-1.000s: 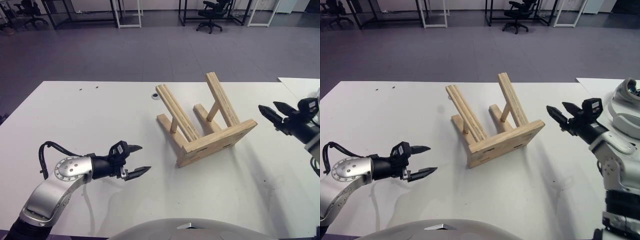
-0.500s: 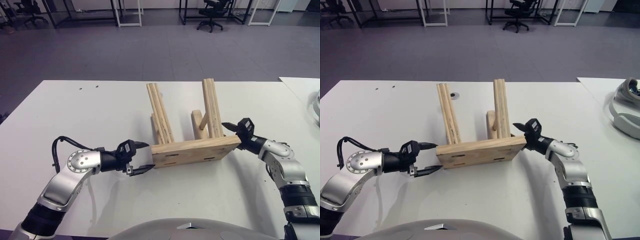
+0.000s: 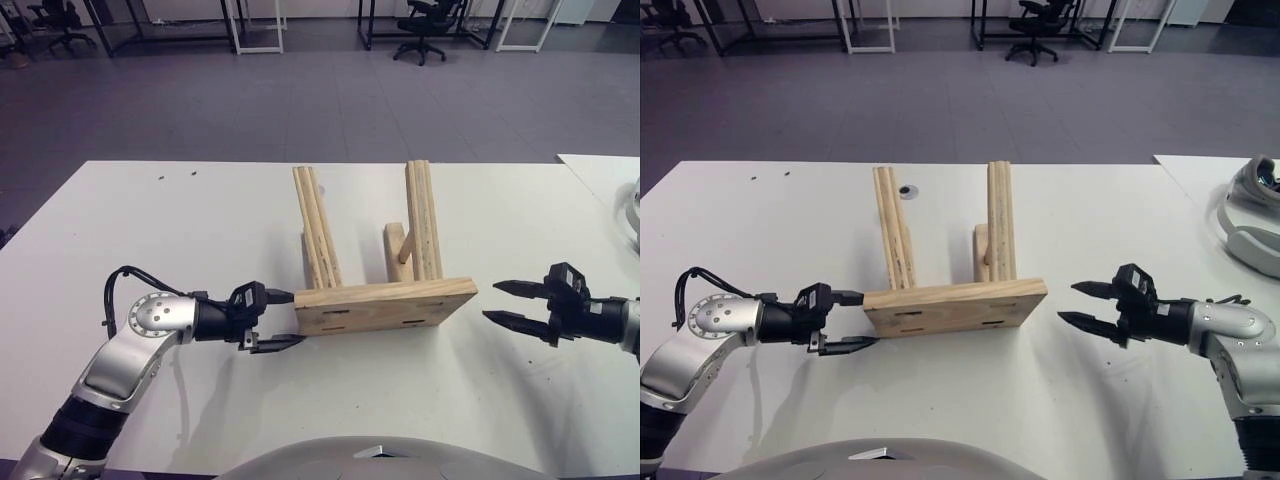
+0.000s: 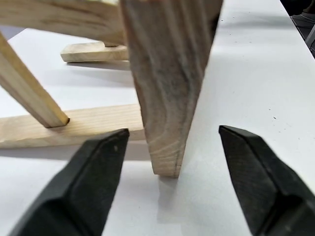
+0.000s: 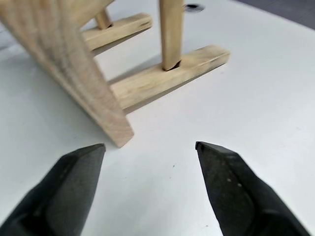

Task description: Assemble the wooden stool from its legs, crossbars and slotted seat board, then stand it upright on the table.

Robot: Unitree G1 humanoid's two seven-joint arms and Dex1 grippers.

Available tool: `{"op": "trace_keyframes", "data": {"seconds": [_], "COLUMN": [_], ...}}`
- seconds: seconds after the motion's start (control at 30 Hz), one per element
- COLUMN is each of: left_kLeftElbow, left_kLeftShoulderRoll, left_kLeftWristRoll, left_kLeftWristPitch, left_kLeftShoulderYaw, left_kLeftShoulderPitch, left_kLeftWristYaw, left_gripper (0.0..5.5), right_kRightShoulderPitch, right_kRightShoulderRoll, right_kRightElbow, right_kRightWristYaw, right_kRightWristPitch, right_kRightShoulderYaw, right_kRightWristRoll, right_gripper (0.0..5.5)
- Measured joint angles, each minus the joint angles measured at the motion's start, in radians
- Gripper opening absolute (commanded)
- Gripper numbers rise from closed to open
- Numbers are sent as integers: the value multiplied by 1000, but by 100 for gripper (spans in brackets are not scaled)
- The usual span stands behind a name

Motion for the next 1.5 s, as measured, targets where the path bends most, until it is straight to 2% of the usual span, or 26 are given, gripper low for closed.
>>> {"op": "trace_keyframes", "data": {"seconds": [0.23,0.27,0.37,0.53,0.83,0.93,1.07,1.23,1.33,1.4,1.5], "left_kLeftElbow": [43,53,93,135,181,167,138,189,320,479,726], "left_kLeftShoulderRoll": [-27,-27,-23,-24,-20,20,107,195,208,209,237], "left_kLeftWristRoll": [17,32,62,61,17,-102,-355,-689,-870,-959,-1104], "left_kLeftWristPitch": [-25,-30,-81,-108,-71,62,361,776,989,1147,1296], "left_kLeftShoulderYaw": [-53,-58,-71,-71,-33,35,134,168,165,151,45], "left_kLeftShoulderPitch": [-64,-70,-98,-123,-148,-210,-356,-531,-650,-789,-993], "left_kLeftWristYaw": [-14,-18,-44,-76,-133,-183,-226,-216,-161,-85,42], "left_gripper": [155,136,131,131,131,131,131,131,131,131,131], "right_kRightShoulderPitch": [-110,-114,-118,-158,-178,-249,-447,-666,-712,-745,-840], "right_kRightShoulderRoll": [35,35,34,48,56,50,-16,-110,-158,-178,-180], "right_kRightElbow": [-47,-50,-53,-56,-90,-150,-155,-34,64,152,259], "right_kRightWristYaw": [38,43,59,63,74,64,37,-26,-114,-188,-289], "right_kRightWristPitch": [1,1,7,10,7,132,416,755,863,954,1083], "right_kRightShoulderYaw": [156,171,189,203,219,147,39,9,49,137,252], "right_kRightWristRoll": [-17,-23,-24,-23,-38,81,370,711,934,1078,1235], "right_gripper": [344,324,259,182,169,169,169,150,140,139,137]}}
